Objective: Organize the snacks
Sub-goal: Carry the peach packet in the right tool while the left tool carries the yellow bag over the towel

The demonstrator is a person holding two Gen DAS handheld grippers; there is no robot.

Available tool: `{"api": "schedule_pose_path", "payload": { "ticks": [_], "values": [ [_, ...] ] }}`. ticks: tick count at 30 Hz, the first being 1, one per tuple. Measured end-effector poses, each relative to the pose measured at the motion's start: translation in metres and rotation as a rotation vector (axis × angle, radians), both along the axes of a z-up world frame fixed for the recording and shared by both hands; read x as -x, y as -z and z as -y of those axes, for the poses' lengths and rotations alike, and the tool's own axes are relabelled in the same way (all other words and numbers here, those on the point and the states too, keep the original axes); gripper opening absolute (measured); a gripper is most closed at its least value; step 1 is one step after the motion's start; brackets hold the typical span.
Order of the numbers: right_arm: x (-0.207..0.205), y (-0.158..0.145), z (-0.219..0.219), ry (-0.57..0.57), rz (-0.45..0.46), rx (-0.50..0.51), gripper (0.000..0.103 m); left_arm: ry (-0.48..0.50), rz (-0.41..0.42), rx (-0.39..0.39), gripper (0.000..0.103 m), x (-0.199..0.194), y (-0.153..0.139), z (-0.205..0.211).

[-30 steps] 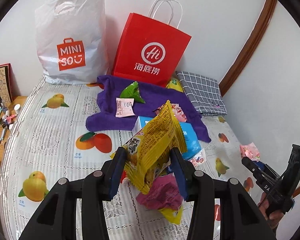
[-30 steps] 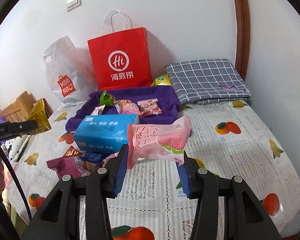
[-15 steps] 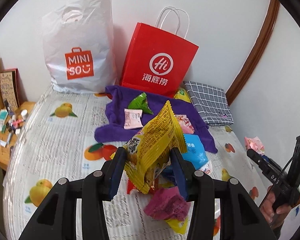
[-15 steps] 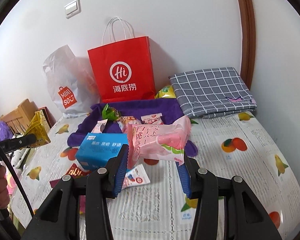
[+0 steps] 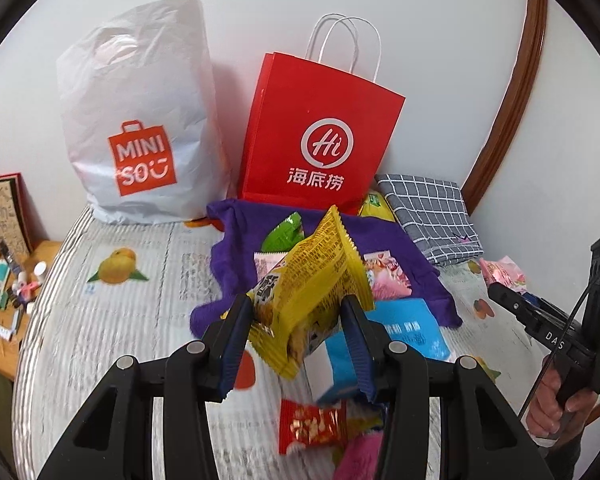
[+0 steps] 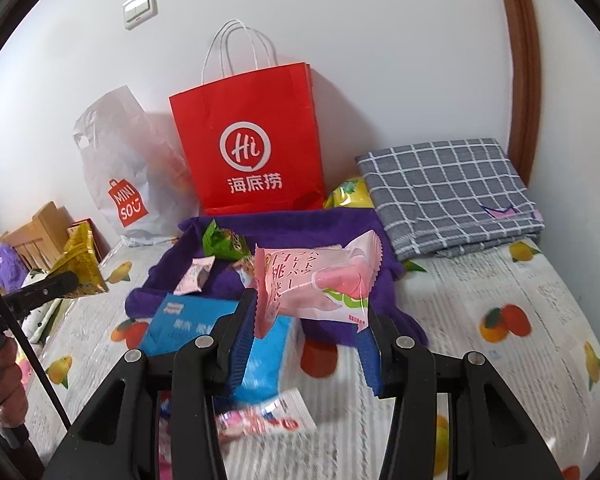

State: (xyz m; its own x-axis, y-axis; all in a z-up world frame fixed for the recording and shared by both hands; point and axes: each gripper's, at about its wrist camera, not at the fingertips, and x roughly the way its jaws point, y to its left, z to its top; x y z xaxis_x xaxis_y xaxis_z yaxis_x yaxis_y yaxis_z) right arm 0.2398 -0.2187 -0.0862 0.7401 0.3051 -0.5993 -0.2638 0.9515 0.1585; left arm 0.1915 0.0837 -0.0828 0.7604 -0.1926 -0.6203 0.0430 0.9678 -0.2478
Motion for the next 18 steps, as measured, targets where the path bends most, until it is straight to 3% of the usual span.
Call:
{"api": "schedule_pose_path", "payload": {
  "ticks": [7, 13, 14, 16, 17, 18],
  "values": [
    [-0.037, -0.005, -0.023, -0.051, 0.030, -0.014, 0.046, 0.007, -0.010, 0.002, 0.036, -0.018, 0.007, -0.002],
    [-0.053, 0.018, -0.036, -0.091, -0.015, -0.024, 0.046, 0.016, -0.054, -0.028, 0.034, -0.025, 0.018, -0.003],
    [-0.054, 0.021, -0.036, -0.091, -0.018, -0.024, 0.046, 0.005, -0.062, -0.015, 0.035, -0.026, 0.021, -0.008],
    [-0.056, 0.028, -0.033, -0.087, -0.037, -0.033, 0.046, -0.011, -0.081, 0.047, 0.047, -0.028, 0.028, -0.021],
    [-0.057, 0.031, -0.032, -0.083, -0.045, -0.038, 0.046, -0.014, -0.094, 0.078, 0.057, -0.029, 0.032, -0.027],
    [-0.058, 0.033, -0.030, -0.079, -0.053, -0.044, 0.046, -0.013, -0.104, 0.105, 0.060, -0.030, 0.036, -0.032]
  ]
}}
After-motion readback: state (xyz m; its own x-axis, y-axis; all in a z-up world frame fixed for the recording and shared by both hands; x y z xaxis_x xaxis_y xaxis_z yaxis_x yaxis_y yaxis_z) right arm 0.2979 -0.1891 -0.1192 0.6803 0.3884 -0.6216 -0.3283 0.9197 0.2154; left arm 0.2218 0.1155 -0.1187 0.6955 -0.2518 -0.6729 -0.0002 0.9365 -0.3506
